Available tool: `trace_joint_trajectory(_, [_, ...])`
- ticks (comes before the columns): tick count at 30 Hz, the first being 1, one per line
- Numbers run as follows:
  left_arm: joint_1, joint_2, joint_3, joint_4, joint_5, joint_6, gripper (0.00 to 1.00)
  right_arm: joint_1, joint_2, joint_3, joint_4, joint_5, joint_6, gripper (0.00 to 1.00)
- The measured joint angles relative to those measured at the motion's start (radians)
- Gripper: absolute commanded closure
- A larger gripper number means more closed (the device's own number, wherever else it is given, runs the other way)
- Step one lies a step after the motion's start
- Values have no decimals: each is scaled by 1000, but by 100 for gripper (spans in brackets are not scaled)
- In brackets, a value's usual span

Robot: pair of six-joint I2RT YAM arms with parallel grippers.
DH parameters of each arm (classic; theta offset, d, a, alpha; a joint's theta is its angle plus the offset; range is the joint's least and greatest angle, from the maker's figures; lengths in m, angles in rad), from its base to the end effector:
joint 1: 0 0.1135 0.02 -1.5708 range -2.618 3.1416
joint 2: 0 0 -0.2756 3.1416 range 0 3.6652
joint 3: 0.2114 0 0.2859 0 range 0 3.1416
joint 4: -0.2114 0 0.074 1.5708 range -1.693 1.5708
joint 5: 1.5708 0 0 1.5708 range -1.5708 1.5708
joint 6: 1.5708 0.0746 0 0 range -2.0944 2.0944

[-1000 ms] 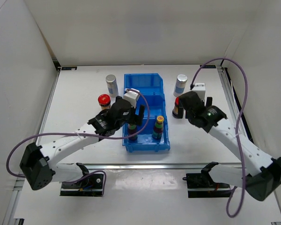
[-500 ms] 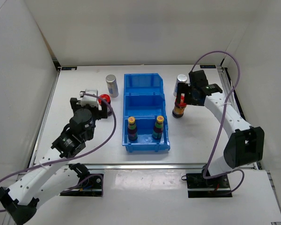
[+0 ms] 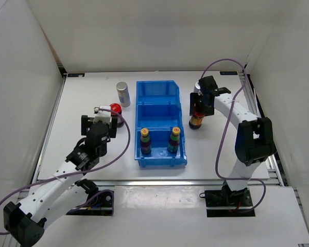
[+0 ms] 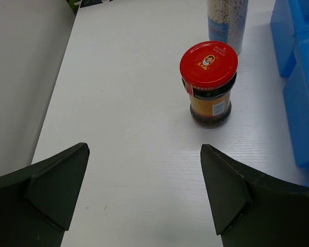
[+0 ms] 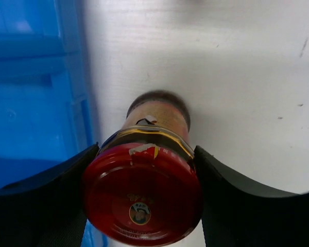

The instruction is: Organize the condiment bottles

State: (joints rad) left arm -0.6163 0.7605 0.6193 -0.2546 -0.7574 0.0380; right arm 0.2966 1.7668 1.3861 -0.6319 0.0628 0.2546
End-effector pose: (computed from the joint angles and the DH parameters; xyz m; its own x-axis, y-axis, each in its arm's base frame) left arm 0.2123 -0.0876 0.2741 -0.3181 0.2591 -0.9120 -0.0853 0.9502 0.2998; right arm 0.4165 0.1224 0.2097 -0.8505 0.0029 -0.5260 -0.0472 0.9955 0.0819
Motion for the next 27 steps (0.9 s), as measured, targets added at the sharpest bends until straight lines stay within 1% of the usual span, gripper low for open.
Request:
trace_joint_trajectory(1, [2,6,0,0,0,0,0,0,2,4,3,3,0,48])
trace_joint_trajectory(4, [4,8,0,2,1,-1,0,-2,1,5,1,0,0,59])
trace_joint_trajectory(5, [4,5,0,3,1,-1,0,-2,1,5,-1,3,0,65])
trace_joint_trajectory(9, [4,-5,0,8,1,-1,0,16,-10,22,-42,32,-5,72])
trace_joint_trajectory(15, [4,-5,0,9,1,-1,0,105,-84,155,-122,64,-54,73])
trace_joint_trajectory(20, [4,-3,0,9,1,-5,0,207,-135,303,-117,48,-79,73])
trace_joint_trajectory(23, [4,3,0,10,-1,-6,0,249,-126,333,-101,29,-82,73])
trace_joint_trajectory(27, [4,4,0,11,-3,-9,0,274,-49,330,-117,10,-83,73])
